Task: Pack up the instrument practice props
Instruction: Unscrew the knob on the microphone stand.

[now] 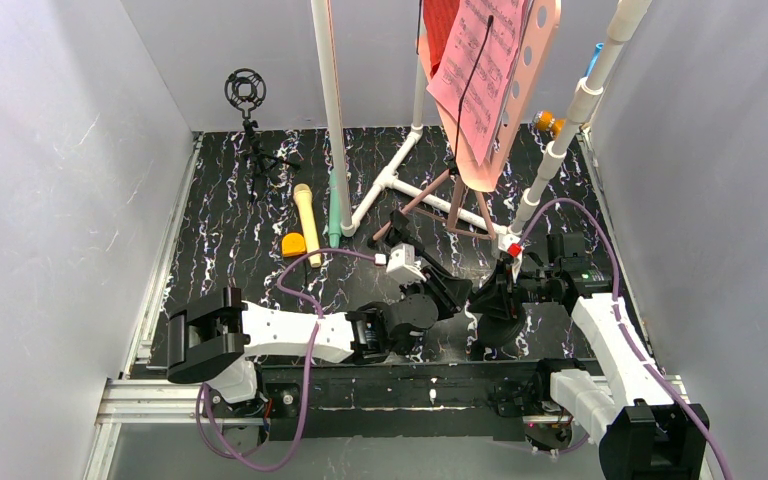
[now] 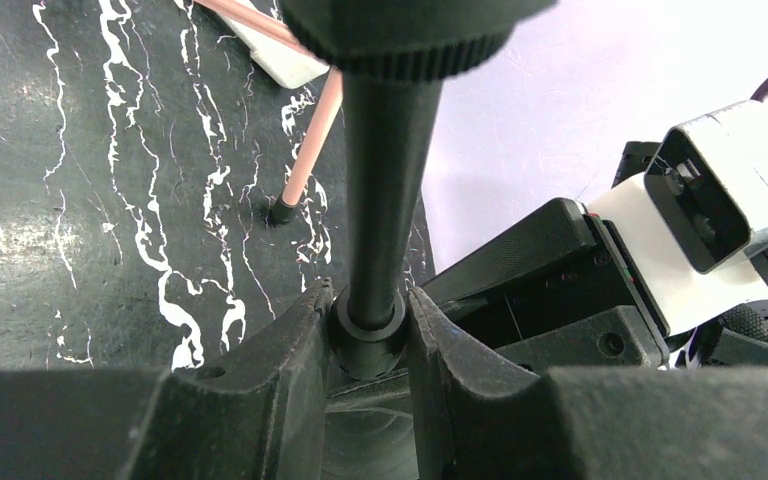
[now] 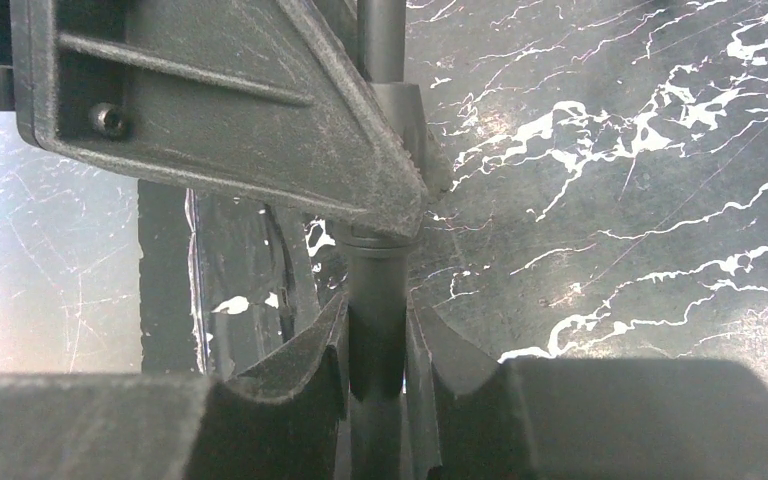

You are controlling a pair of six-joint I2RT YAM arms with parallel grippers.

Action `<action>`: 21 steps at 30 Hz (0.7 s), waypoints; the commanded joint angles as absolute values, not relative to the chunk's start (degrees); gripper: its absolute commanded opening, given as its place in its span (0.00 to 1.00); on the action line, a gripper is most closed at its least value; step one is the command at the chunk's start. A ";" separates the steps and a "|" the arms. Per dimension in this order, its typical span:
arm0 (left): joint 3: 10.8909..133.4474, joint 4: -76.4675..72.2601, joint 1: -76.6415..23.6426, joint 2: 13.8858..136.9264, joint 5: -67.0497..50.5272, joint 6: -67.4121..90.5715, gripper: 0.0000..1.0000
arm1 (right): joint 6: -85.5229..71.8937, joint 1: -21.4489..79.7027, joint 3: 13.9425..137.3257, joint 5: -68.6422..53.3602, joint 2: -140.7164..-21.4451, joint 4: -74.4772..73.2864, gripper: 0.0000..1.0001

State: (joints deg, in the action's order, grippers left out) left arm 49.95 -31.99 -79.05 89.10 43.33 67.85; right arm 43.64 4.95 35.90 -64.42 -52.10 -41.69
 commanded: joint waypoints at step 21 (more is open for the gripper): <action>18.62 -80.81 -78.77 78.70 17.72 22.64 0.98 | 47.78 4.57 42.68 -76.73 -54.61 -48.20 0.01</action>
